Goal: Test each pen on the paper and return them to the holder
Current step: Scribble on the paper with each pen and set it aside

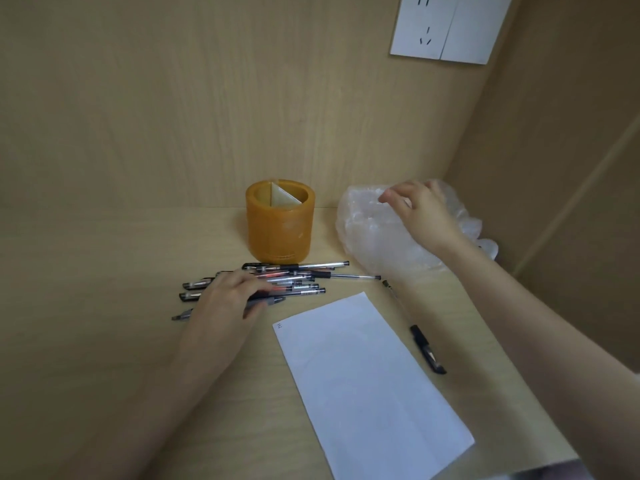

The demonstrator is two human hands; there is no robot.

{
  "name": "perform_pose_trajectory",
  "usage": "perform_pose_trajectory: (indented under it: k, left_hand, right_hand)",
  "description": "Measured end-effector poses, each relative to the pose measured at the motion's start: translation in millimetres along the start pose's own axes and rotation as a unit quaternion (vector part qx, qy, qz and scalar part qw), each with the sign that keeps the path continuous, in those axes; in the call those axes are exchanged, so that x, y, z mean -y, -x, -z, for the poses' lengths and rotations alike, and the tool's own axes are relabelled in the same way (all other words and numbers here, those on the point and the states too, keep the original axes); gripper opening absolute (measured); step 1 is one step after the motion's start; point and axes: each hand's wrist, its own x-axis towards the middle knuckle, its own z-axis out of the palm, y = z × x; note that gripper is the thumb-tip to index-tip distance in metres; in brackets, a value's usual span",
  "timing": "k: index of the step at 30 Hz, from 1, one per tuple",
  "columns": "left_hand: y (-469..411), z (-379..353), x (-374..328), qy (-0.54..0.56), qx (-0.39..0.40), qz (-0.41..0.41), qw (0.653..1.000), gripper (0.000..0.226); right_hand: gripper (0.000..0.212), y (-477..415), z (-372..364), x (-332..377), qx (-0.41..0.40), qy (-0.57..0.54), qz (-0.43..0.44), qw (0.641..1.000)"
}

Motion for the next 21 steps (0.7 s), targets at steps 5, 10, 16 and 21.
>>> perform_pose_trajectory:
  k: [5, 10, 16, 21]
  left_hand:
    - [0, -2, 7, -0.026, -0.014, 0.012, 0.999, 0.03]
    - [2, -6, 8, -0.046, -0.031, 0.011, 0.998, 0.03]
    - [5, -11, 13, -0.019, -0.047, 0.003, 0.999, 0.029]
    - [6, -14, 18, 0.001, -0.054, -0.007, 0.999, 0.02]
  right_hand:
    - [0.017, 60, -31, 48, 0.119, -0.1, 0.123, 0.98]
    - [0.017, 86, -80, 65, 0.189, -0.052, 0.155, 0.968]
    - [0.01, 88, -102, 77, 0.154, -0.035, 0.162, 0.974]
    - [0.025, 86, -102, 83, 0.147, -0.005, 0.171, 0.974]
